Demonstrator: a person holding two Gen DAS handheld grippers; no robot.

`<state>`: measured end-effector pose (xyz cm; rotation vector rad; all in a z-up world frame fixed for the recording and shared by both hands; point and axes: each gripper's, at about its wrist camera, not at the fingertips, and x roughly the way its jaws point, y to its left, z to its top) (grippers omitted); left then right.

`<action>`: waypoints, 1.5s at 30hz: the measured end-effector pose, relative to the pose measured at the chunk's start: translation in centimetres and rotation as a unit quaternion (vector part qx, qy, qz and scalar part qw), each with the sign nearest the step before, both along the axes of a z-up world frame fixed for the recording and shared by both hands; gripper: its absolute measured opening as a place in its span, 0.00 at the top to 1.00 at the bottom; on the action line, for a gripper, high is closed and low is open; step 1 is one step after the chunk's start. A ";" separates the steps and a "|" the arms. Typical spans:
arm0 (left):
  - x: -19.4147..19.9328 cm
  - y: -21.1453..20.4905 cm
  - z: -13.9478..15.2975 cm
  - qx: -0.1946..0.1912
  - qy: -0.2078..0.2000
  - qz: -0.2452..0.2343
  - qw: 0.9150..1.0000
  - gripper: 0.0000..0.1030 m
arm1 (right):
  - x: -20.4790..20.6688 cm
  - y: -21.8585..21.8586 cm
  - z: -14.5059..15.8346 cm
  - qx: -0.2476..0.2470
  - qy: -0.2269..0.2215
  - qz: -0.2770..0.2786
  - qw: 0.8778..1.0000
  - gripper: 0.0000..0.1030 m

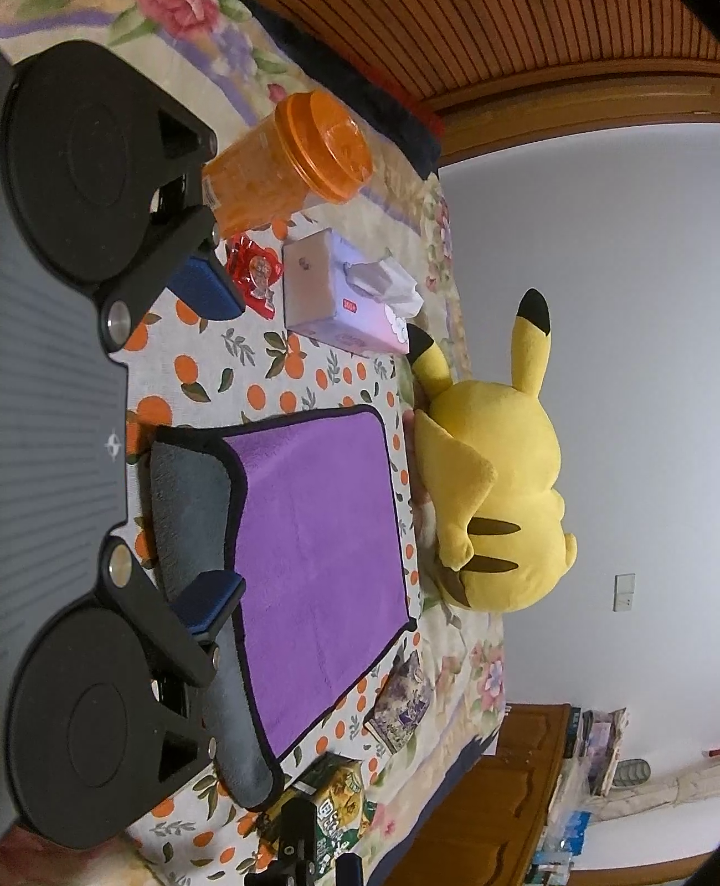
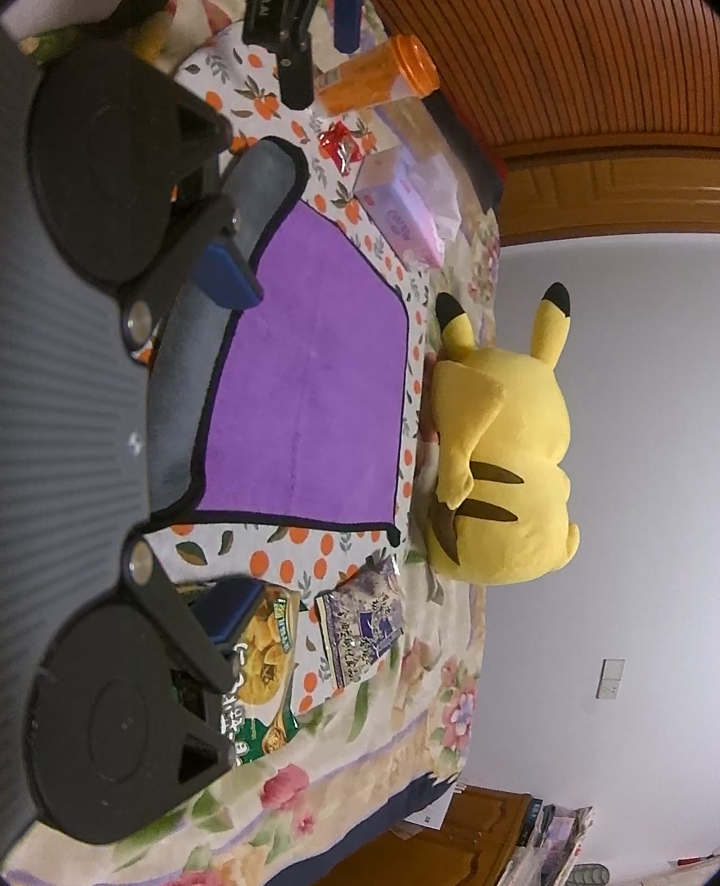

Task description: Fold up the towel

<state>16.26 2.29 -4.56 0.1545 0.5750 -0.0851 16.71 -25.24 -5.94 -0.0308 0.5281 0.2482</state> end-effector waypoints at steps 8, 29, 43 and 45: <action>1.5 0.6 -0.6 0.001 0.007 -0.006 1.000 0.19 | 1.4 0.0 -0.5 0.001 0.013 0.009 1.000 0.00; 6.6 1.4 -3.7 -0.026 0.082 -0.027 0.996 0.44 | 4.8 -1.1 -3.8 0.010 0.109 0.012 0.994 0.17; 7.2 1.9 -5.2 -0.044 0.139 -0.030 0.989 0.61 | 6.1 -1.7 -5.1 0.018 0.161 0.028 0.986 0.28; 7.2 2.0 -5.2 -0.045 0.141 -0.031 0.988 0.62 | 6.1 -1.8 -5.1 0.018 0.165 0.033 0.985 0.37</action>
